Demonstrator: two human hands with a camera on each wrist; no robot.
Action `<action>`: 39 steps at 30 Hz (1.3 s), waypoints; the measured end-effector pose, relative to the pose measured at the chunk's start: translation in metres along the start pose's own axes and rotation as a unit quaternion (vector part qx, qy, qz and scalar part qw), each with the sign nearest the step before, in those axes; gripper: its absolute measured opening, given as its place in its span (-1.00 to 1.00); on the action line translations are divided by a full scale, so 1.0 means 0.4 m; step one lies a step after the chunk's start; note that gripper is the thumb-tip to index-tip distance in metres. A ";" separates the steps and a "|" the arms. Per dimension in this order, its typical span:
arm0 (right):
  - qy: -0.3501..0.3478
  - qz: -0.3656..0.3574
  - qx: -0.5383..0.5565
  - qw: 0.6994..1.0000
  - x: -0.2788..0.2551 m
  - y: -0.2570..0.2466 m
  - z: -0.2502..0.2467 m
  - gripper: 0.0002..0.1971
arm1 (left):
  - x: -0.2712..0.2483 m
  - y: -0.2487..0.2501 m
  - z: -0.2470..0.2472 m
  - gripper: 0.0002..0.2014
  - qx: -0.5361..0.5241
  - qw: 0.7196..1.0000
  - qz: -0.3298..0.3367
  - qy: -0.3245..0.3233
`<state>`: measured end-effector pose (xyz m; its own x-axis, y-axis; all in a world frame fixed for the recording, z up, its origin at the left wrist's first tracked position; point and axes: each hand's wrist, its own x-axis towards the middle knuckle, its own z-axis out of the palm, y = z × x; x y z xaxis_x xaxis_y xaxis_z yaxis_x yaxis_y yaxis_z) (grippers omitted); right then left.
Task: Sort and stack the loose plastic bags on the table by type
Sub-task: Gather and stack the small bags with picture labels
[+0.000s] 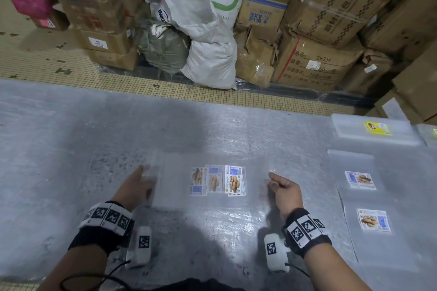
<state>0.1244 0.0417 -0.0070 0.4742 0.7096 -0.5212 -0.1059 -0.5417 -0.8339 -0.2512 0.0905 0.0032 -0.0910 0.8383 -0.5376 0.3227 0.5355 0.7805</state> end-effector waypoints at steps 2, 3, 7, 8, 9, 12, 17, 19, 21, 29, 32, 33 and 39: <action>0.011 -0.013 -0.012 1.000 0.005 0.005 0.003 -0.69 | -0.001 -0.004 -0.009 -0.63 0.001 1.000 0.000 -0.014; 0.014 -0.018 -0.014 1.000 0.007 0.008 0.004 -0.68 | -0.005 -0.005 -0.014 -0.60 0.009 1.000 0.004 -0.016; 0.021 -0.024 -0.009 0.999 0.011 0.010 0.007 -0.73 | -0.017 -0.008 -0.021 -0.46 0.001 1.000 0.005 -0.021; 0.024 -0.029 -0.007 0.999 0.013 0.013 0.008 -0.75 | -0.014 -0.008 -0.019 -0.47 -0.009 1.000 0.002 -0.017; 0.028 -0.032 -0.004 0.999 0.016 0.014 0.009 -0.76 | -0.015 -0.003 -0.017 -0.50 -0.020 1.000 -0.005 -0.011; 0.033 -0.047 -0.001 0.998 0.012 0.009 0.011 -0.79 | -0.004 -0.001 -0.008 -0.61 -0.024 1.000 -0.001 0.001; 0.032 -0.055 -0.010 0.998 0.012 0.013 0.013 -0.76 | -0.007 0.014 0.017 -0.50 0.054 0.998 0.023 -0.004; 0.033 -0.051 -0.011 0.998 0.017 0.018 0.014 -0.76 | -0.013 0.016 0.018 -0.47 0.080 0.996 0.026 -0.003; 0.036 -0.045 -0.009 0.998 0.019 0.019 0.014 -0.77 | -0.012 0.007 0.012 -0.42 0.099 0.995 0.028 -0.007; 0.048 -0.058 -0.054 0.996 0.011 0.003 0.026 -0.75 | -0.011 0.009 0.016 -0.37 0.057 0.998 0.005 0.014; 0.046 -0.070 -0.071 0.994 0.008 0.002 0.027 -0.72 | -0.029 0.024 0.031 -0.65 0.012 0.998 0.012 0.054; 0.044 -0.073 -0.071 0.994 0.007 0.002 0.026 -0.71 | -0.035 0.026 0.037 -0.69 0.001 0.998 0.014 0.062; 0.021 -0.053 -0.073 0.996 0.013 0.018 0.026 -0.62 | -0.035 0.014 0.039 -0.37 -0.073 0.991 -0.075 0.086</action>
<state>0.1170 0.0463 -0.0176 0.5123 0.7480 -0.4219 0.0733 -0.5276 -0.8463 -0.2332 0.0803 0.0100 -0.2908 0.7469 -0.5980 0.1558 0.6536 0.7406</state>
